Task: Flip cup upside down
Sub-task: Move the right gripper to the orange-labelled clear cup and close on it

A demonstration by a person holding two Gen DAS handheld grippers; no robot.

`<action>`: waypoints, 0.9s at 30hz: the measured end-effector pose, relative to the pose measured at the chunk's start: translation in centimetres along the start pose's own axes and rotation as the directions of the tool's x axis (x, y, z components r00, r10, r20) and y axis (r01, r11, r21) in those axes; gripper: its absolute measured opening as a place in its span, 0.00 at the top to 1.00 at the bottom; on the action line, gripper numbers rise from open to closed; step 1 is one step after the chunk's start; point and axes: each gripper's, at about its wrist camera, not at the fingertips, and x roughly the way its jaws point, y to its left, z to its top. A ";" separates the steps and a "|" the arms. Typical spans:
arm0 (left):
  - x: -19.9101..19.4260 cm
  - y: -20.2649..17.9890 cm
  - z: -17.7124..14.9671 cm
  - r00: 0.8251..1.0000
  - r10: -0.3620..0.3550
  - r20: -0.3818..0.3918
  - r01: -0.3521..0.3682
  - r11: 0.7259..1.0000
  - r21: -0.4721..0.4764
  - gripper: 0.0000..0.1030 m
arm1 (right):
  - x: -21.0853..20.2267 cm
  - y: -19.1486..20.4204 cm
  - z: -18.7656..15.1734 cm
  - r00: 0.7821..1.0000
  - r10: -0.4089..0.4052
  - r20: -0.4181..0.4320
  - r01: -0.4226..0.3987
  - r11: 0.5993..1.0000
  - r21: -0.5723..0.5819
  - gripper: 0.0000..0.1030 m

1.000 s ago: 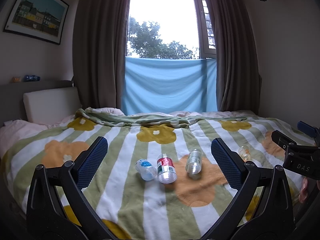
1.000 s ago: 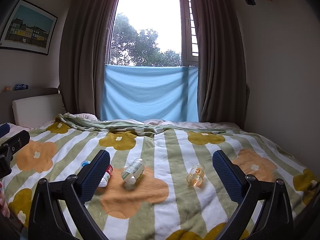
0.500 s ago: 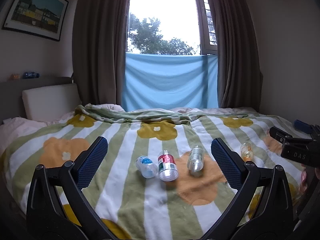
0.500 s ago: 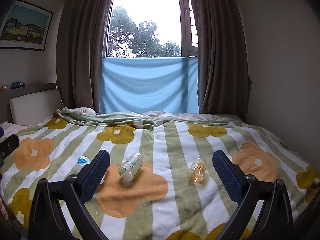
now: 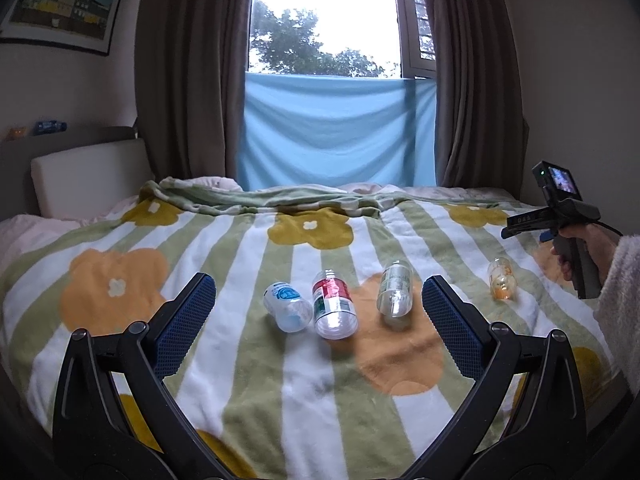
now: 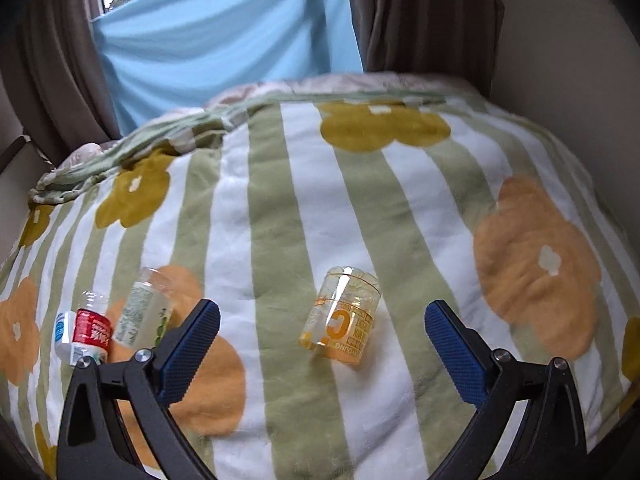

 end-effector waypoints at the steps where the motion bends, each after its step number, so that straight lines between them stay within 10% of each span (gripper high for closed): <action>1: 0.2 0.0 -0.1 1.000 -0.002 -0.006 0.002 1.000 -0.002 0.00 | 1.7 -0.6 0.5 0.999 -0.005 -0.046 0.006 1.000 0.020 0.01; 12: 1.6 0.1 -0.2 1.000 0.008 -0.029 -0.008 1.000 -0.002 0.00 | 12.5 -2.3 1.1 0.936 -0.065 -0.345 0.095 0.993 0.070 0.26; 16: 1.2 0.4 -0.2 1.000 0.010 -0.019 -0.011 1.000 -0.006 0.00 | 13.3 -2.6 0.8 0.926 0.008 -0.378 0.047 0.989 0.138 0.41; 27: 0.3 1.6 0.2 1.000 0.018 -0.008 -0.018 0.999 -0.026 0.00 | 9.6 0.0 1.0 0.949 0.035 -0.312 -0.005 0.996 0.094 0.42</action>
